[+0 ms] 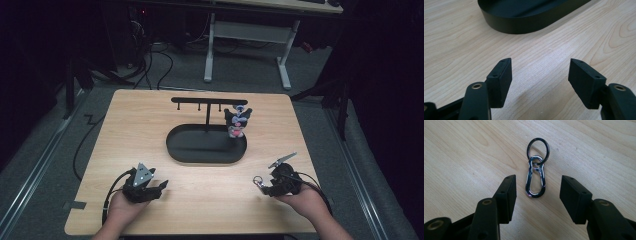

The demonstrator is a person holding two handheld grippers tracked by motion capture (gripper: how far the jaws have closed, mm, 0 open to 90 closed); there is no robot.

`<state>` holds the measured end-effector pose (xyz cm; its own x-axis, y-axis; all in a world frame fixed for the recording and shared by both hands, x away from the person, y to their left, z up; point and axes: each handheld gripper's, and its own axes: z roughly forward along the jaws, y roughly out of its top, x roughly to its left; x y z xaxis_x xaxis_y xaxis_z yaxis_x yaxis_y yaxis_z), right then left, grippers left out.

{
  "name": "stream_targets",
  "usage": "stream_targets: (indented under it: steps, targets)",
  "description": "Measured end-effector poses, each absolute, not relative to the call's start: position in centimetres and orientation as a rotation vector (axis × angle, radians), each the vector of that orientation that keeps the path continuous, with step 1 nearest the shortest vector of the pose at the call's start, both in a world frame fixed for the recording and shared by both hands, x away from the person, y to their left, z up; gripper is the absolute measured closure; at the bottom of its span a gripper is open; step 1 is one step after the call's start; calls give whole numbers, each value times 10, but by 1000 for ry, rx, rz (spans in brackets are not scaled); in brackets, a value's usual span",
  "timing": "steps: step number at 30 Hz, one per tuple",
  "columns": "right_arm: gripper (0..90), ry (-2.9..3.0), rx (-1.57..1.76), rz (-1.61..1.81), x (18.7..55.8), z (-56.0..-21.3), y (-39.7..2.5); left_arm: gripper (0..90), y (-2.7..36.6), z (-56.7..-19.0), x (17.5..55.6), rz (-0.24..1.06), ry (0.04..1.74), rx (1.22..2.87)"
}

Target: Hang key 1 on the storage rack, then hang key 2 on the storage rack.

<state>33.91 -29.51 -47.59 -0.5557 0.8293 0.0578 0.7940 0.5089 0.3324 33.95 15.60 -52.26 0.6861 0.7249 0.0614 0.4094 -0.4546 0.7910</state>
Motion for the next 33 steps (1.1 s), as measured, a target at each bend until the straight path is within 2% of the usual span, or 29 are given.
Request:
stream_targets:
  steps: [5, 12, 14, 20, 22, 26, 33]
  targets:
    - [495, 2634, 1443, 518, 348, -478, -295, 364, 156, -522, 339, 507, 865, 2099]
    - [586, 2661, 1454, 493, 364, -486, -288, 365, 157, -521, 339, 504, 862, 2101]
    - [624, 2678, 1455, 473, 366, -489, -285, 365, 158, -522, 340, 503, 861, 2101]
    - [819, 2703, 1430, 511, 367, -485, -279, 365, 159, -523, 340, 491, 864, 2095]
    - [853, 2713, 1405, 521, 367, -484, -277, 365, 160, -523, 340, 491, 859, 2096]
    - [885, 2720, 1379, 509, 365, -482, -273, 366, 162, -521, 338, 493, 864, 2084]
    - [884, 2692, 1346, 466, 362, -476, -272, 367, 160, -520, 337, 495, 857, 2092]
